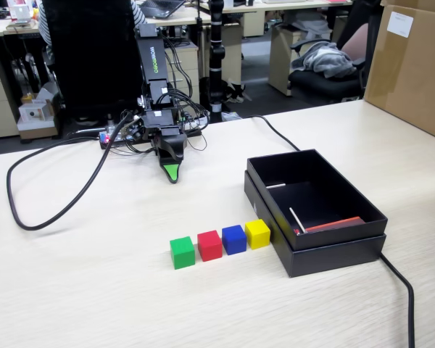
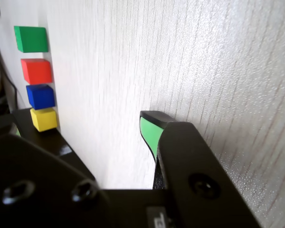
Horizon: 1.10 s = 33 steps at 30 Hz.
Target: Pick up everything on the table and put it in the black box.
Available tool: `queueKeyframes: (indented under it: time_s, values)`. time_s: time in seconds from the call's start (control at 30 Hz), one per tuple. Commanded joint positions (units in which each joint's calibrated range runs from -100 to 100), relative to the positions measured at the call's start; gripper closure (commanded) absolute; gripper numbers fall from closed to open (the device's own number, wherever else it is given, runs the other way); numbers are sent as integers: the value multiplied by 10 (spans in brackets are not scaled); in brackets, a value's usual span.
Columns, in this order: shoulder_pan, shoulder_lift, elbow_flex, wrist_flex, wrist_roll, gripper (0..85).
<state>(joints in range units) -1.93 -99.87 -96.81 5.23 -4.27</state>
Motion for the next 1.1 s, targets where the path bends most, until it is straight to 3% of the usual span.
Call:
queueKeyframes:
  time_s: [0.0, 1.07]
  values:
    - [0, -1, -7, -35, -1, 359]
    - [16, -1, -1, -33, 8, 378]
